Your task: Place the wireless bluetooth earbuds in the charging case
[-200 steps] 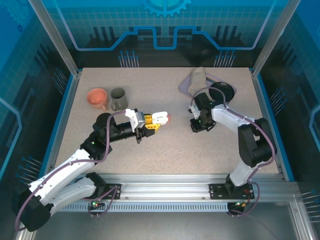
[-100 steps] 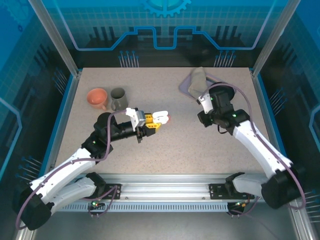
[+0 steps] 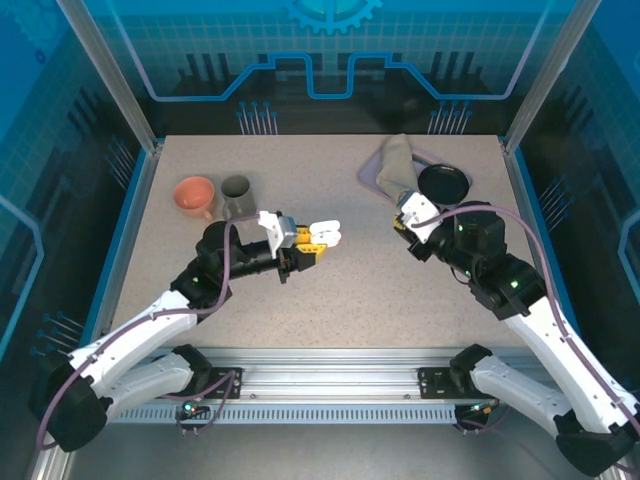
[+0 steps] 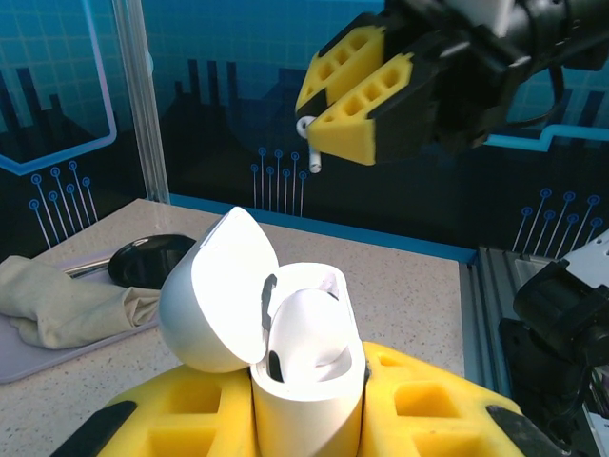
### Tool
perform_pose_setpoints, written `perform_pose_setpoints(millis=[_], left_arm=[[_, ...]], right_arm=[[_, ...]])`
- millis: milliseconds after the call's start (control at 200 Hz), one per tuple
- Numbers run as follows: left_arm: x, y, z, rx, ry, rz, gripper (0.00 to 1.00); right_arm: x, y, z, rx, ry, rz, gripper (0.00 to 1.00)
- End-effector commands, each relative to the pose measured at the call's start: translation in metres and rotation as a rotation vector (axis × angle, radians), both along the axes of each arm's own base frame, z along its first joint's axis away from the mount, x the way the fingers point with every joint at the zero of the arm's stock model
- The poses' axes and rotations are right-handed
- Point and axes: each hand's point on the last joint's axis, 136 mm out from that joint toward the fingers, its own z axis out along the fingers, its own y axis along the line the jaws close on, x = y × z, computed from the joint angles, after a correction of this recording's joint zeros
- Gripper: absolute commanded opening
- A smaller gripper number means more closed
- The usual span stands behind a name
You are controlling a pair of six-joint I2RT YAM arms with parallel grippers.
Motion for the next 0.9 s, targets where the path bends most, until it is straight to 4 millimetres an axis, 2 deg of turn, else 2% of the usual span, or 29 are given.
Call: perform_pose_setpoints(millis=[0, 170, 310, 565, 895], left_arm=[[-0.001, -0.004, 0.028, -0.055, -0.031, -0.013, 0.00], [0.000, -0.007, 0.030, -0.056, -0.011, -0.019, 0.00], [-0.001, -0.008, 0.028, -0.053, -0.012, -0.022, 0.00], [-0.002, -0.008, 0.027, -0.053, -0.022, -0.023, 0.00], [-0.003, -0.008, 0.024, -0.042, -0.031, -0.027, 0.00]], right_arm=[[-0.014, 0.020, 0.040, -0.008, -0.145, 0.111, 0.21], [-0.029, 0.049, 0.060, -0.050, -0.235, 0.221, 0.21], [-0.036, 0.069, 0.065, -0.116, -0.293, 0.290, 0.21], [-0.039, 0.095, 0.056, -0.209, -0.349, 0.373, 0.22], [-0.040, 0.108, 0.047, -0.267, -0.354, 0.418, 0.23]])
